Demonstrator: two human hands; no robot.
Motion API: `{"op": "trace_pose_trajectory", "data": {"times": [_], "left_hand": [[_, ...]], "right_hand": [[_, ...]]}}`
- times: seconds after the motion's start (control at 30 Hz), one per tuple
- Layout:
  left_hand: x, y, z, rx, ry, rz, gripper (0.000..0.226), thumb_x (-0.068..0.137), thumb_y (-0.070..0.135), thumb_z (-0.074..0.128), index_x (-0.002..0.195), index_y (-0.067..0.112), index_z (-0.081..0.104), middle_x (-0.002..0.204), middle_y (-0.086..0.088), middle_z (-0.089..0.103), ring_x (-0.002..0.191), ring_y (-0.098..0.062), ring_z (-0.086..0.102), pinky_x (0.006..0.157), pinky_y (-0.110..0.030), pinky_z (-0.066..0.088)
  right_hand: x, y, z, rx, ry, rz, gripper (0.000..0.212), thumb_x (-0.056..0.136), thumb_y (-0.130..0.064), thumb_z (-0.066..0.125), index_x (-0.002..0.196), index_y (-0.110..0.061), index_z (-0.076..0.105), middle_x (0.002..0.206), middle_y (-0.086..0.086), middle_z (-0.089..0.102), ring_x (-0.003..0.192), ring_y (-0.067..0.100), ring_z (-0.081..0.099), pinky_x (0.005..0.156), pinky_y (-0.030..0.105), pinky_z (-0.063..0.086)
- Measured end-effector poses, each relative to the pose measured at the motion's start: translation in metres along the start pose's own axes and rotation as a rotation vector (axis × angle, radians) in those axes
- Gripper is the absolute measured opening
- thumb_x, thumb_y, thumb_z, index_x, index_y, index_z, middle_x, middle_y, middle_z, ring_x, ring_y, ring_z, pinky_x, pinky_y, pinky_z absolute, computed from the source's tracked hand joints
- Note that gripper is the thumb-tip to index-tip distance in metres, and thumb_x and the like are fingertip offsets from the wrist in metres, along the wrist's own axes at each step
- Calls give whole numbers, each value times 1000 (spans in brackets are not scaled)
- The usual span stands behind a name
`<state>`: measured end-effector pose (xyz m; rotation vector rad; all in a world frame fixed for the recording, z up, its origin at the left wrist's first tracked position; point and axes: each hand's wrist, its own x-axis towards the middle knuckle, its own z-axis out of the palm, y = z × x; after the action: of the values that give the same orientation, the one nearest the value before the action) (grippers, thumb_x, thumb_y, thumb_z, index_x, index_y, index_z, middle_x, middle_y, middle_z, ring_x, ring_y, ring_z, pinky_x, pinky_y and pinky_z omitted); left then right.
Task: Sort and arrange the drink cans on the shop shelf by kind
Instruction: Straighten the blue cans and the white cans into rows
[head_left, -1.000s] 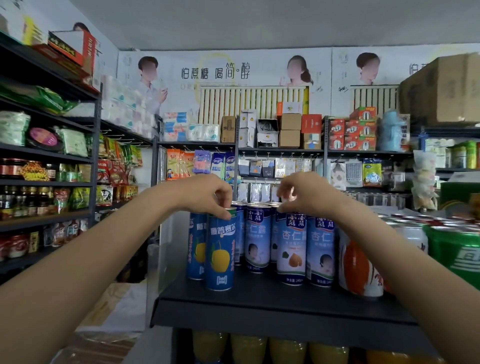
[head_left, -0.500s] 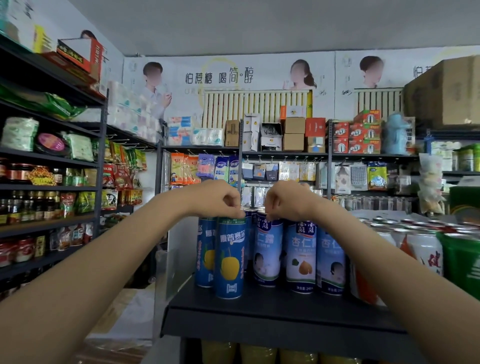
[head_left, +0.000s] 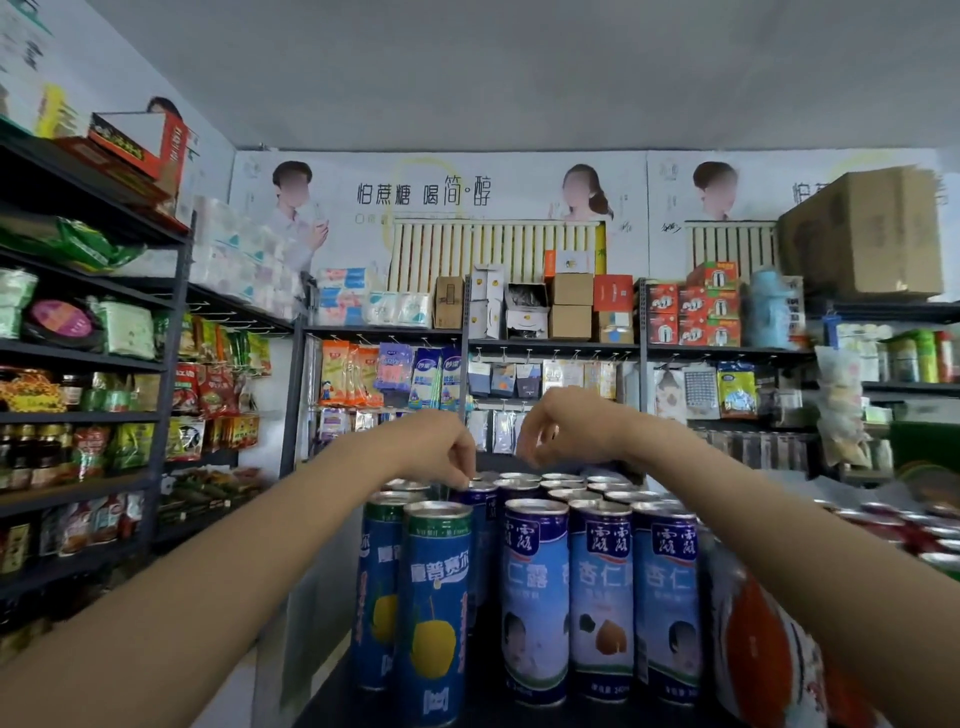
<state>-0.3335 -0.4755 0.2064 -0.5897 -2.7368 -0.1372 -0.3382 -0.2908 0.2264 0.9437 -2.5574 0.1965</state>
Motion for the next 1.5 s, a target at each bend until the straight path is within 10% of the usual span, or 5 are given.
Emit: {"op": "trace_pose_trajectory", "data": {"times": [0.67, 0.97, 1.5], "left_hand": [[14, 13, 0, 26, -88, 134, 11, 78, 18, 71, 89, 15, 70, 72, 14, 59, 68, 2, 52, 75, -22, 44], [14, 10, -6, -123, -25, 151, 17, 81, 13, 68, 98, 10, 67, 100, 1, 68, 93, -10, 63, 89, -28, 50], [-53, -39, -16, -241, -44, 64, 10, 84, 15, 65, 81, 24, 68, 79, 14, 66, 68, 8, 58, 71, -15, 48]], "right_hand": [[15, 6, 13, 46, -169, -184, 8, 75, -5, 73, 83, -7, 75, 59, -18, 56, 51, -10, 51, 61, 8, 38], [2, 20, 7, 101, -180, -78, 9, 79, -6, 70, 86, -9, 74, 77, -1, 71, 68, -1, 61, 71, 13, 44], [-18, -58, 28, 372, -73, -249, 13, 72, -13, 78, 79, -9, 68, 73, -4, 65, 68, 4, 56, 68, 15, 44]]}}
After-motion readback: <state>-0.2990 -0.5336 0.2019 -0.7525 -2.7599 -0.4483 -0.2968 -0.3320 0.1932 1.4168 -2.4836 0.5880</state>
